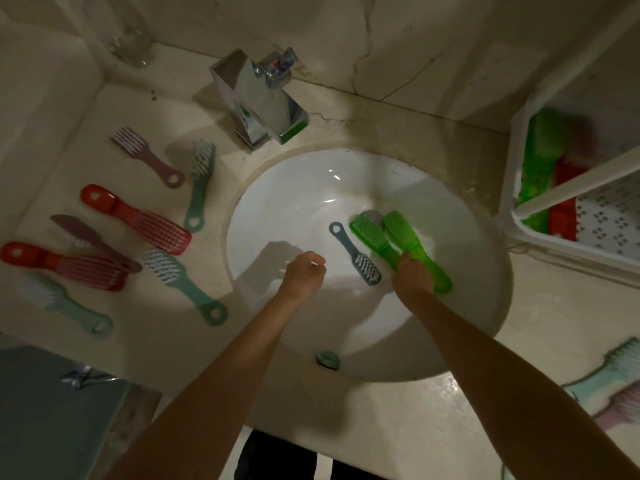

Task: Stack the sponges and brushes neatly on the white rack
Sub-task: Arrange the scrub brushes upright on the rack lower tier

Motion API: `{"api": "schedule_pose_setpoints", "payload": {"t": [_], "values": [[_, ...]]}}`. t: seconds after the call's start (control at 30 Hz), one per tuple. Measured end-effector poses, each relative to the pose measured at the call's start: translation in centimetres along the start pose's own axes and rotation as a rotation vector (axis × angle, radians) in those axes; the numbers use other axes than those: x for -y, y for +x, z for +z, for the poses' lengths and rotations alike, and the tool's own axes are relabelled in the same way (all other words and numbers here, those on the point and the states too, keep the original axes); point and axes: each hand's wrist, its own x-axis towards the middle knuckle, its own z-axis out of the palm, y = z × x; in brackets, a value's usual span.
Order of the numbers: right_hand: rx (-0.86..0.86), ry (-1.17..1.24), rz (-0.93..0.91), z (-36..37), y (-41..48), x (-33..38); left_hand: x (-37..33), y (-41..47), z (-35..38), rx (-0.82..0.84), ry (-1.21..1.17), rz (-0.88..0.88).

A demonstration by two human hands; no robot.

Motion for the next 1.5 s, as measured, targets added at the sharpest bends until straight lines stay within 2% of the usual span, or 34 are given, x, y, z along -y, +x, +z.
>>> {"api": "schedule_pose_setpoints", "payload": {"t": [0.2, 0.33, 0.47, 0.7, 0.83, 0.93, 1.03, 1.07, 1.2, 1.37, 1.5], "values": [[0.084, 0.021, -0.03, -1.3, -0.9, -0.7, 0.0, -0.2, -0.4, 0.011, -0.04, 0.002], [-0.017, 0.275, -0.032, -3.2, -2.6, -0.4, -1.3, -1.6, -0.4, 0.073, -0.256, -0.022], [-0.109, 0.306, -0.221, -5.5, -5.9, 2.1, -2.9, -3.8, -0.7, 0.09, -0.413, 0.011], [-0.024, 0.238, -0.604, -7.3, -10.3, 10.2, -1.6, -5.4, -6.8, -0.317, -0.784, 0.108], [0.016, 0.411, -0.649, -8.5, -11.1, 15.1, 1.2, -5.1, -11.8, -0.529, -0.949, 0.115], [-0.043, 0.555, -0.634, -9.2, -10.8, 19.4, 3.2, -5.1, -15.6, -0.58, -1.08, 0.102], [-0.085, 0.459, -0.7, -9.1, -10.2, 24.3, 5.1, -4.9, -19.1, -0.645, -1.149, 0.103], [-0.071, 0.412, -0.722, -9.0, -10.0, 25.7, 5.6, -4.7, -20.0, -0.664, -1.103, 0.095], [-0.016, 0.151, -0.815, -7.7, -10.1, 30.2, 7.8, -4.1, -23.1, -0.662, -1.087, -0.024], [-0.06, 0.043, -0.739, -6.0, -10.1, 32.9, 8.5, -4.1, -24.1, -0.674, -1.118, -0.061], [-0.005, 0.109, -0.652, -6.4, -10.5, 33.3, 8.0, -4.3, -24.0, -0.673, -1.09, -0.052]]}}
